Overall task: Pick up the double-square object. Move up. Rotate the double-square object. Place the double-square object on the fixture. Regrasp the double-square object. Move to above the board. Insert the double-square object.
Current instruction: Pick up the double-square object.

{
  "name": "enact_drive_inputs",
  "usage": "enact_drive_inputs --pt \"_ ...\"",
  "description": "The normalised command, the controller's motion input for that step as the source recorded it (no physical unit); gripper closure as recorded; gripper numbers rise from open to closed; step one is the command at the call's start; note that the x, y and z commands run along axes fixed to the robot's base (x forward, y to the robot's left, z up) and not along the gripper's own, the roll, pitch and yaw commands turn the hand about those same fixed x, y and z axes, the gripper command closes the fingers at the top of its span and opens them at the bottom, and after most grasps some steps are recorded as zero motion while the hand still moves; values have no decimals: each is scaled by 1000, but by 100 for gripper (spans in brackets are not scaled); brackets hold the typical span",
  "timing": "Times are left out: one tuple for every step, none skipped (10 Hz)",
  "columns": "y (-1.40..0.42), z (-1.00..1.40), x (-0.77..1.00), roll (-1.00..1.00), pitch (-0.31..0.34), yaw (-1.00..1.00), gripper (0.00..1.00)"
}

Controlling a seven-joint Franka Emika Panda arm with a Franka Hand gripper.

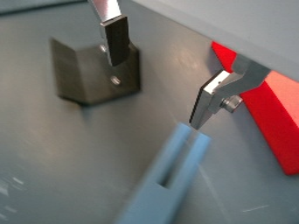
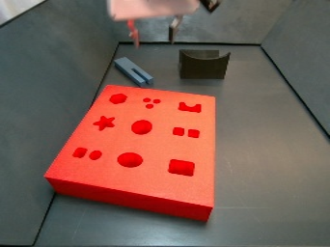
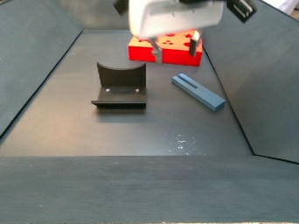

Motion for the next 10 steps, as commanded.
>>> enact_drive_inputs --pt "-123 -566 -511 0 -169 0 0" --pt "-69 -574 -414 0 -199 0 0" --pt "-31 -671 -451 0 -213 0 0" --pt "-14 -620 -377 0 -234 0 0" --pt "89 -423 -106 0 -149 0 0" --pt "214 -269 0 14 -51 100 0" --pt "194 -209 0 0 -21 114 0" --pt "151 -163 0 -10 -24 100 0" --pt "123 -206 0 -37 -60 71 0" --pt "231 -240 -14 -26 -63 54 0"
